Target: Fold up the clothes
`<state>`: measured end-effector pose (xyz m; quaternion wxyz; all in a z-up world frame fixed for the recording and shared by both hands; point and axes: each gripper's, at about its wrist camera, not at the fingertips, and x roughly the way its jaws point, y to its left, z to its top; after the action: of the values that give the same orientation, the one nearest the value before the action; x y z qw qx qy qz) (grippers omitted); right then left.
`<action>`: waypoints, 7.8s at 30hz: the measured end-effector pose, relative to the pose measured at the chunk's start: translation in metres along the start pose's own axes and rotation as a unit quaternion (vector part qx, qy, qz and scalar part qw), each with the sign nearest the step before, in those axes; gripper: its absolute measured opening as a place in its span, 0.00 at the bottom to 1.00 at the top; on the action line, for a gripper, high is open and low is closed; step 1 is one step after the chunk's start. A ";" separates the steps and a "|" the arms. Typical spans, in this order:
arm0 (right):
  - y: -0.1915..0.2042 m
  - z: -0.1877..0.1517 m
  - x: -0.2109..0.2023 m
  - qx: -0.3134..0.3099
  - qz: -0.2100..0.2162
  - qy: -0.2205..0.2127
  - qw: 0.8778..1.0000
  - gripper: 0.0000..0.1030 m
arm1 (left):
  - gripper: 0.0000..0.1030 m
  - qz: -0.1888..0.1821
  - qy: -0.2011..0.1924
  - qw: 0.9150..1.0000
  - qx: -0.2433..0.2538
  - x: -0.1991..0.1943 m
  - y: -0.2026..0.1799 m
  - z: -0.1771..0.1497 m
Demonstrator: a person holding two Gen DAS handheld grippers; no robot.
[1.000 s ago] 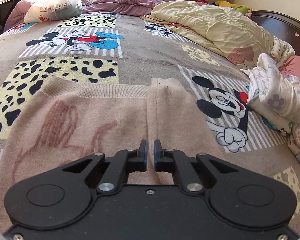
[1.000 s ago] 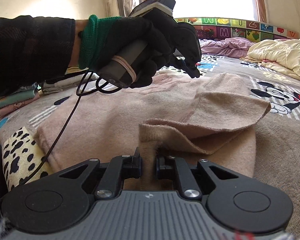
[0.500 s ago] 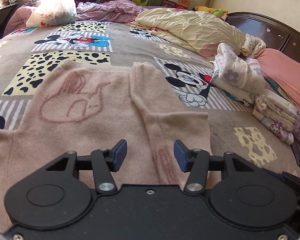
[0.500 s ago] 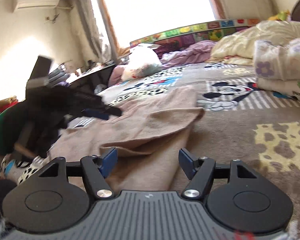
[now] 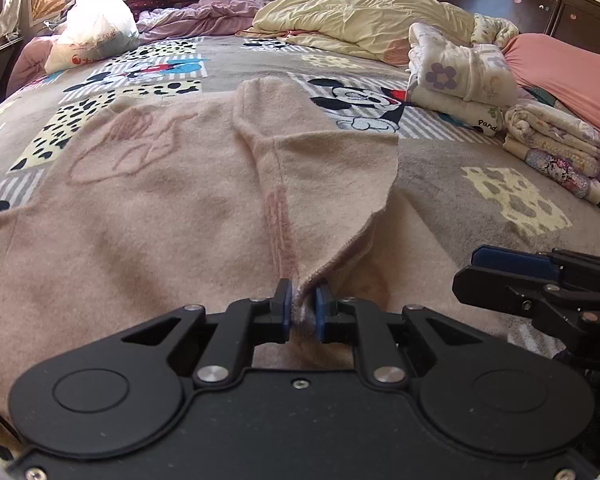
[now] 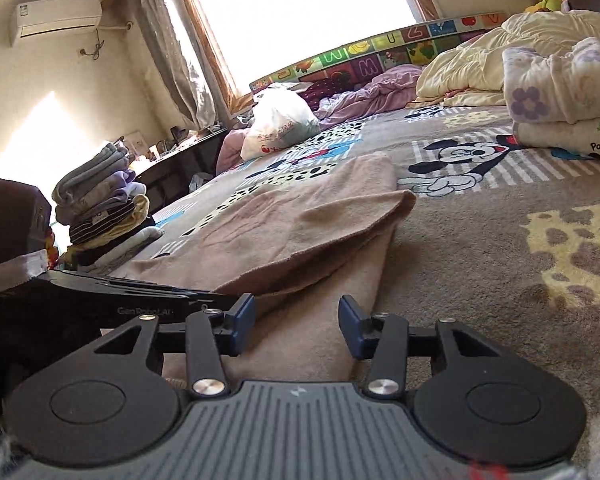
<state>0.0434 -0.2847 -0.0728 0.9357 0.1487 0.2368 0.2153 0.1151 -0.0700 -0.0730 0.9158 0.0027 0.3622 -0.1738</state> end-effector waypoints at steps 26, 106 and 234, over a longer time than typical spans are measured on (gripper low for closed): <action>0.024 0.001 0.024 -0.050 0.078 0.079 0.993 0.47 | 0.46 -0.166 0.090 0.960 0.205 0.107 -0.016 0.140; 0.031 -0.021 -0.010 0.007 0.024 -0.014 1.000 0.58 | 0.50 0.092 -0.073 0.906 -0.406 -0.082 0.262 -0.037; 0.024 0.125 0.113 -0.013 -0.019 -0.003 1.000 0.04 | 0.59 -0.192 -0.091 0.941 -0.263 -0.031 0.169 -0.007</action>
<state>0.1889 -0.2326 -0.0015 0.9421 0.1332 0.2335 0.2004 0.1431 0.0992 -0.0781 0.8621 -0.3238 0.3033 -0.2447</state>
